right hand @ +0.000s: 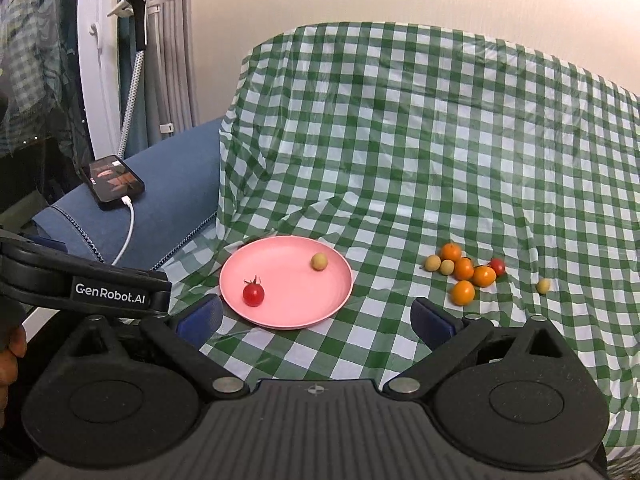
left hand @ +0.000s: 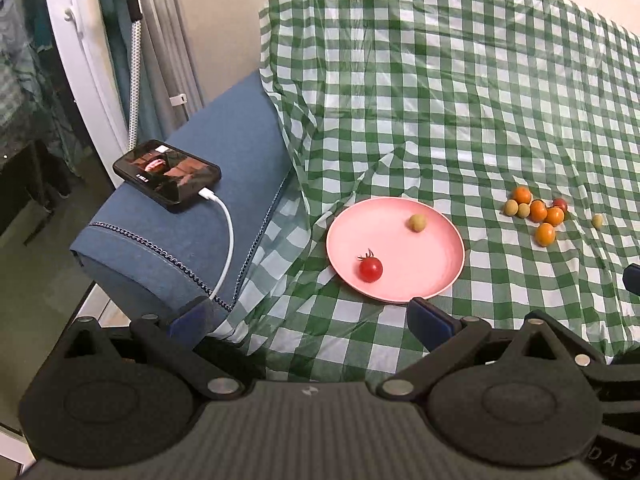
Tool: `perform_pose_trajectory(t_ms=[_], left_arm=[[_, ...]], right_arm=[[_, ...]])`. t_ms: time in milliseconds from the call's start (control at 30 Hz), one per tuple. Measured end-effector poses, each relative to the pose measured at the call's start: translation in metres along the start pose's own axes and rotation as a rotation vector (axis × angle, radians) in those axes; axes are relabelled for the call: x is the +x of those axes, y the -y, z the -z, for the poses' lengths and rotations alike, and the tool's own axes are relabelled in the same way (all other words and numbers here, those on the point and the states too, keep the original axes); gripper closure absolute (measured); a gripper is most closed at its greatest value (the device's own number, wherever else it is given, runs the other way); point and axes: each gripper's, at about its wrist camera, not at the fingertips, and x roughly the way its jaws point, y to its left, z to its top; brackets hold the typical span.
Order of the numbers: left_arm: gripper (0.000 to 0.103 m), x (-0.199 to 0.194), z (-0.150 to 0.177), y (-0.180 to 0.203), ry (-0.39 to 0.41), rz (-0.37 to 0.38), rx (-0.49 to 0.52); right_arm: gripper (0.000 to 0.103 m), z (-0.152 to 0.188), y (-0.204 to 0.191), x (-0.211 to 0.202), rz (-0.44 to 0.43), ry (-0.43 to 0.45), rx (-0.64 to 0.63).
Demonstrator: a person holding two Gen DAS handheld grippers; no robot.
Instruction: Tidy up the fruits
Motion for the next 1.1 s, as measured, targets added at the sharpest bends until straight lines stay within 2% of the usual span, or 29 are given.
perform_pose_trajectory(t_ms=[567, 1100], left_arm=[[0.000, -0.004, 0.003, -0.003, 0.005, -0.002, 0.002], [0.000, 0.009, 0.004, -0.003, -0.036, 0.001, 0.020]], right_arm=[[0.003, 0.001, -0.002, -0.003, 0.001, 0.000, 0.005], [0.003, 0.007, -0.003, 0.008, -0.011, -0.042, 0.030]])
